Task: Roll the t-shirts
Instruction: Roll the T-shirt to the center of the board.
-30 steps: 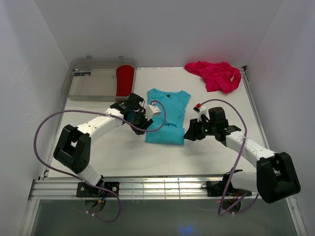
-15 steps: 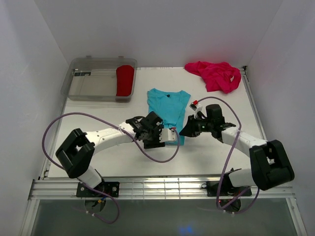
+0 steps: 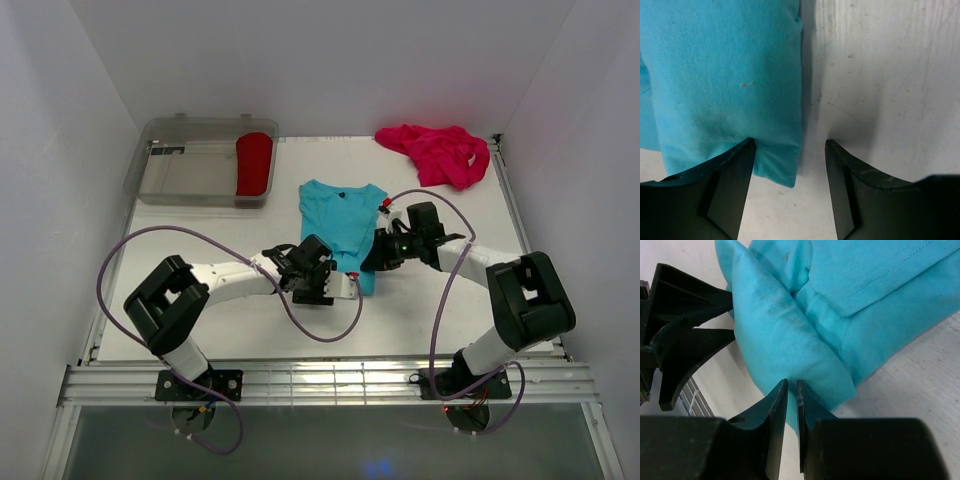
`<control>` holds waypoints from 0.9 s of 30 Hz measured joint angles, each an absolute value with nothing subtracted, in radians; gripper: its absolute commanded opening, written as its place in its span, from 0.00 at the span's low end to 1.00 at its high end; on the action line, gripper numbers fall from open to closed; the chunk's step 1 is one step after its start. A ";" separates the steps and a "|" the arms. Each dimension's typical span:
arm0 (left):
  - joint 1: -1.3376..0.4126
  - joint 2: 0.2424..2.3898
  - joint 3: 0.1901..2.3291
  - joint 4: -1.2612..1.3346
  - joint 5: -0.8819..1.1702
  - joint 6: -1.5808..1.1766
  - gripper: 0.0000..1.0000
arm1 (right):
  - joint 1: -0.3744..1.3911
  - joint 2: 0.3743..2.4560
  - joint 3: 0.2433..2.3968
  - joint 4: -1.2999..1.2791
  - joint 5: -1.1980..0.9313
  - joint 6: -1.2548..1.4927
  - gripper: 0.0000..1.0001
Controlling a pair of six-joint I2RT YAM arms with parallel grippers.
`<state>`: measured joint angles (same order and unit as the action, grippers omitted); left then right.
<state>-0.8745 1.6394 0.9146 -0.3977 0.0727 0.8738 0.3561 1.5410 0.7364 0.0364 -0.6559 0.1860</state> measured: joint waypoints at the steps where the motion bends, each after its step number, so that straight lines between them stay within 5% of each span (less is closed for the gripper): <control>1: -0.875 1.643 0.916 -0.388 0.067 0.877 0.69 | 0.356 1.549 0.744 0.031 -0.656 0.182 0.18; 6: -0.865 1.670 0.934 -0.342 0.039 0.879 0.62 | 0.356 1.578 0.765 0.008 -0.654 0.161 0.18; 11: -0.861 1.693 0.936 -0.318 0.013 0.876 0.30 | 0.356 1.577 0.783 -0.031 -0.649 0.132 0.19; 14: -0.860 1.716 0.960 -0.315 -0.012 0.872 0.00 | 0.356 1.558 0.783 -0.049 -0.650 0.115 0.21; 27: -0.701 1.831 1.382 -0.803 0.326 0.843 0.00 | 0.356 1.174 0.609 0.016 -0.587 -0.086 0.59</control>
